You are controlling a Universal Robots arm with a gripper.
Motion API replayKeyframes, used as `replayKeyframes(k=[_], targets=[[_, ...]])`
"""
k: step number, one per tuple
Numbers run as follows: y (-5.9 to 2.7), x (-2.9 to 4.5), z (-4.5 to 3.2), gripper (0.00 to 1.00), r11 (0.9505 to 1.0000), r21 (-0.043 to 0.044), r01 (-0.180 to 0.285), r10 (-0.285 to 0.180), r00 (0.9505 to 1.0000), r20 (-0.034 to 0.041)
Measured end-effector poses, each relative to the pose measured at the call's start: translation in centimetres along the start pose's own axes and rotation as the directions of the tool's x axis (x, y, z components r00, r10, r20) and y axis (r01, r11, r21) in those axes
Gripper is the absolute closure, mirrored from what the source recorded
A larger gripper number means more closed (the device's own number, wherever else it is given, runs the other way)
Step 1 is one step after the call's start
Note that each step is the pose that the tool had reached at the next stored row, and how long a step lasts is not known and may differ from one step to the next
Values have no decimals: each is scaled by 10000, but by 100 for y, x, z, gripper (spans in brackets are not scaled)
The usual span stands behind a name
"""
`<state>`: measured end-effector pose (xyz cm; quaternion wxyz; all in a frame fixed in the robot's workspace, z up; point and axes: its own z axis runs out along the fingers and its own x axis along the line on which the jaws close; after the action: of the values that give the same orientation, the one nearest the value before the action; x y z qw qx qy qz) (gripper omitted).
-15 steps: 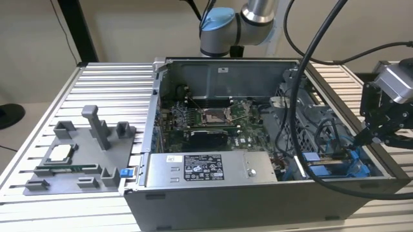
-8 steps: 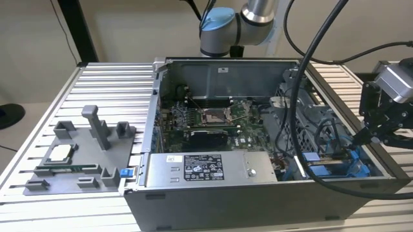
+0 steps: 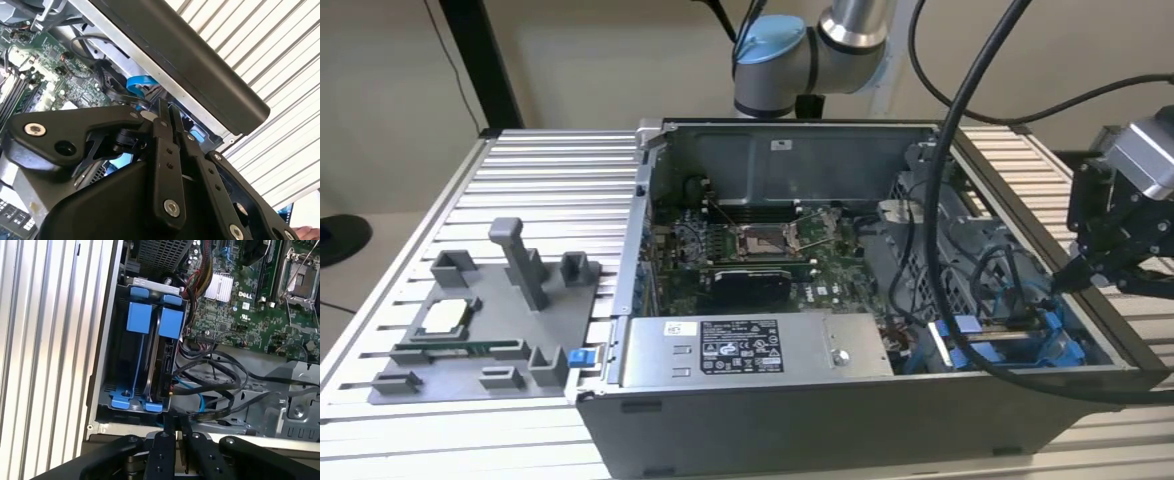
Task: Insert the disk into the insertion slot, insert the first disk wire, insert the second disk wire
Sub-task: 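Insert the second disk wire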
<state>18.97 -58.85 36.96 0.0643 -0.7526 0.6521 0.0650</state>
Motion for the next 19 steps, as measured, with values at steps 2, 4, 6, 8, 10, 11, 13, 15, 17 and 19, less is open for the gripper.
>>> replayKeyframes(k=[2,4,6,8,10,11,13,15,17,19], targets=[[15,-13,-56,100,10000,6,-16,16,10000,27],[31,-20,-79,100,10000,9,-24,24,10000,34],[31,-20,-79,100,10000,-14,-27,27,10000,38],[32,-20,-79,0,10000,-75,-40,40,10000,46],[23,-17,-77,0,9999,-130,-50,51,10000,53],[14,-15,-75,0,9998,-174,-59,60,10000,59],[-14,-5,-67,0,9995,-305,-82,84,9999,78],[-51,15,-59,0,9990,-440,-106,110,9999,94],[-75,41,-46,0,9986,-508,-118,124,9999,106],[-83,72,-29,0,9985,-540,-124,130,9999,114]])
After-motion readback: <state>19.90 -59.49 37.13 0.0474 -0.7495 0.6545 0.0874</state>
